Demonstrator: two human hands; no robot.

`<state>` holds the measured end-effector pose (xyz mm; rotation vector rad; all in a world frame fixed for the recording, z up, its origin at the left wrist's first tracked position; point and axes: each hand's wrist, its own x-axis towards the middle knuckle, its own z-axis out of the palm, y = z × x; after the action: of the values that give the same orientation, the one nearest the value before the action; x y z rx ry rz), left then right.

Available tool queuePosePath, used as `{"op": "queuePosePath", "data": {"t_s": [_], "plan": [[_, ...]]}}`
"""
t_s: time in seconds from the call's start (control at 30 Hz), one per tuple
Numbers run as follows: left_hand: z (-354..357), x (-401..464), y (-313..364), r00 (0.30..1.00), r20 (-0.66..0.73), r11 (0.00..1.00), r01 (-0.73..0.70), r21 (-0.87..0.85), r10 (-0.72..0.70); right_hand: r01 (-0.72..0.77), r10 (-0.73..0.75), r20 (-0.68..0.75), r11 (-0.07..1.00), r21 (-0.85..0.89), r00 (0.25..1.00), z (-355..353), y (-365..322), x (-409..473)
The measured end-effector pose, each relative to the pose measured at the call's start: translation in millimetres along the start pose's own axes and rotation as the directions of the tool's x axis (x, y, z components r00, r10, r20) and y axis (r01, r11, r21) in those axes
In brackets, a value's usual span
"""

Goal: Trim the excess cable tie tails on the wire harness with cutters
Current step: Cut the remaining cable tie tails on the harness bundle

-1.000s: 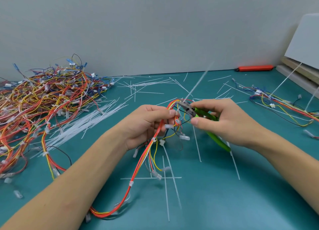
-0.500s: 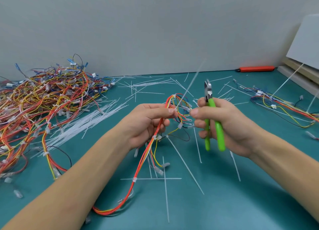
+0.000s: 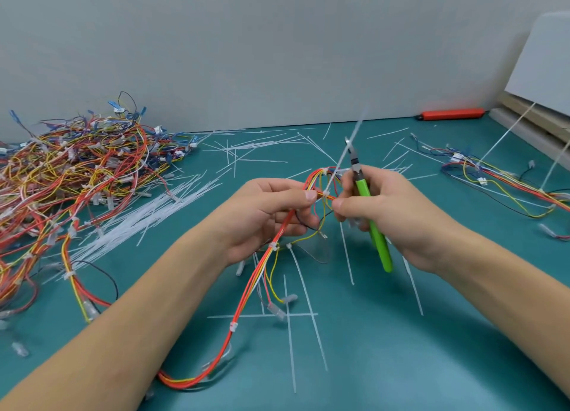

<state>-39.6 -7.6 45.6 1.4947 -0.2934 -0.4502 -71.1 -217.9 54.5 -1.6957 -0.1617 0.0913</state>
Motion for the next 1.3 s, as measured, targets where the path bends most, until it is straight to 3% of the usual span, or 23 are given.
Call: {"op": "queuePosePath", "data": {"t_s": [0.17, 0.33, 0.43, 0.5, 0.6, 0.67, 0.8, 0.97, 1.17, 1.3], "plan": [[0, 1, 3, 0.994, -0.031, 0.972, -0.096, 0.213, 0.105, -0.028, 0.028, 0.008, 0.999, 0.021, 1.000, -12, -4, 4], [0, 2, 4, 0.985, -0.073, 0.972, -0.139, 0.192, 0.155, -0.032, 0.033, -0.013, 0.996, 0.080, 0.999, -17, -7, 6], [5, 4, 0, 0.959, -0.204, 0.963, -0.149, 0.226, 0.196, 0.000, 0.003, -0.033, 0.998, 0.069, 0.999, -15, -5, 6], [8, 4, -3, 0.923, -0.261, 0.925, -0.192, 0.328, 0.284, 0.031, -0.028, -0.045, 0.998, 0.055, 0.999, -14, -4, 6], [16, 3, -5, 0.873, -0.183, 0.793, -0.299, 0.531, 0.452, 0.069, -0.068, -0.042, 0.997, 0.045, 0.997, -13, -4, 6], [22, 5, -8, 0.868, -0.150, 0.723, -0.287, 0.629, 0.474, 0.096, -0.093, -0.051, 0.994, 0.047, 0.994, -11, -3, 6], [22, 5, -13, 0.888, -0.141, 0.739, -0.267, 0.619, 0.438, 0.141, -0.139, -0.077, 0.990, 0.020, 0.987, -11, -3, 6], [22, 9, -15, 0.860, -0.159, 0.698, -0.271, 0.662, 0.485, 0.105, -0.102, -0.073, 0.993, 0.048, 0.992, -8, -2, 6], [18, 8, -14, 0.910, -0.235, 0.888, -0.230, 0.398, 0.341, 0.011, -0.006, -0.114, 0.999, 0.043, 0.993, -16, -5, 10], [15, 8, -13, 0.867, -0.315, 0.888, -0.259, 0.379, 0.387, -0.065, 0.109, -0.188, 0.972, 0.224, 0.976, -31, -13, 12]]}}
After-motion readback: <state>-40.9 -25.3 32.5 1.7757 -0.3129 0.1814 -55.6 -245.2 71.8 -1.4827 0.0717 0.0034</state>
